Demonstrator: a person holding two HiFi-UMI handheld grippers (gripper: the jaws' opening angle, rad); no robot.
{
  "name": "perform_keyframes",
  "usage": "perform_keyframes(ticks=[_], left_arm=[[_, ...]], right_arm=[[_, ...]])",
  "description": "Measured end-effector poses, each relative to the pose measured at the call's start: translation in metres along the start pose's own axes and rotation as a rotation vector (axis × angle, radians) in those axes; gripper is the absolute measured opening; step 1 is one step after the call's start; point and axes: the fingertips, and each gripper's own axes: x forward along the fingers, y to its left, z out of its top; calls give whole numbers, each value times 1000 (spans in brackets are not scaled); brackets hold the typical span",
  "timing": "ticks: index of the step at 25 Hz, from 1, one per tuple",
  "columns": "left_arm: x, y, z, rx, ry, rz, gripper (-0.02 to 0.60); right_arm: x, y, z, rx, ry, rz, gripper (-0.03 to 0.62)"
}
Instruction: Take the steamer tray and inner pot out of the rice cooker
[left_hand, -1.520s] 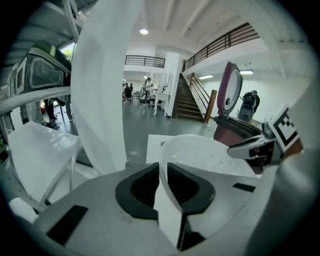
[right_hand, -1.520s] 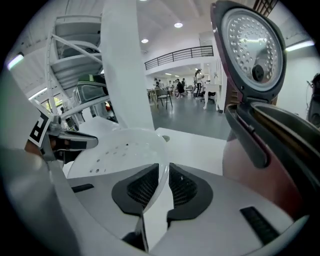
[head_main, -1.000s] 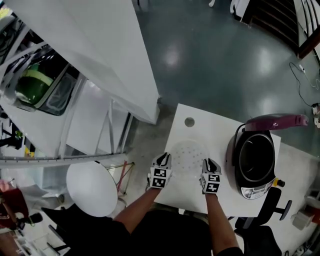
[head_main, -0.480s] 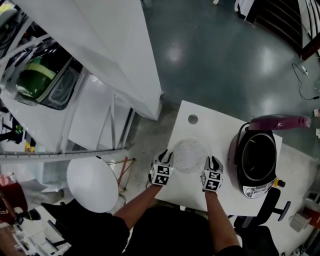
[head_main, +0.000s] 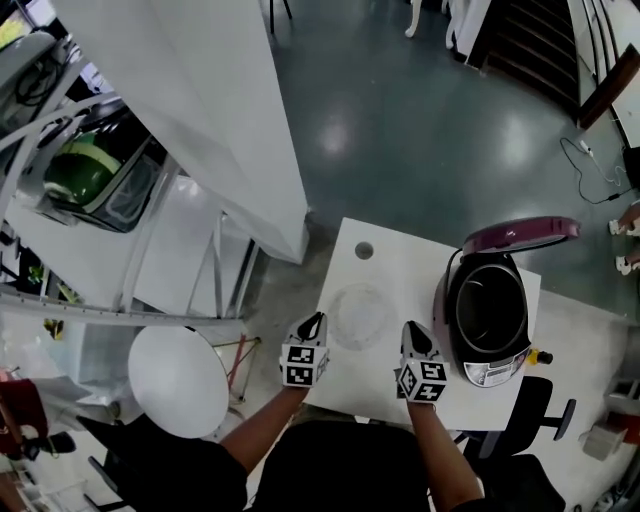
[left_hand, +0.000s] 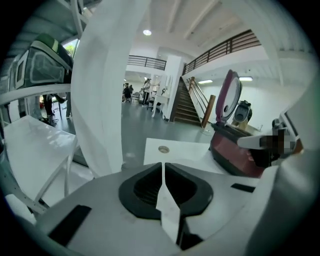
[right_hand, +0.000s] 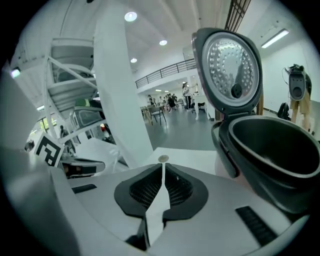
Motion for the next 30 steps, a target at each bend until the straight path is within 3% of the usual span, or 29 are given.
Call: perform_keyframes(ticks=[5,9,14,23,30], left_arm=[[-35,-59,33,-4,-65,-49,5],[-44,-114,53,-22,-118,-80,5],[-36,-189,79,-23,-164,-106,5],[-3,-298,109,58,-171,-115,6],[30,-336,108,56,-128,-26,6]], right_arm=[[-58,-14,50,38,-117,54,5],[-100,-49,87,18,-185,66,5],[-130,-114,104,128,-122,129,3],[-162,-239,111,-13,-60,106,5],[-150,-312,106,-83,33,181,6]])
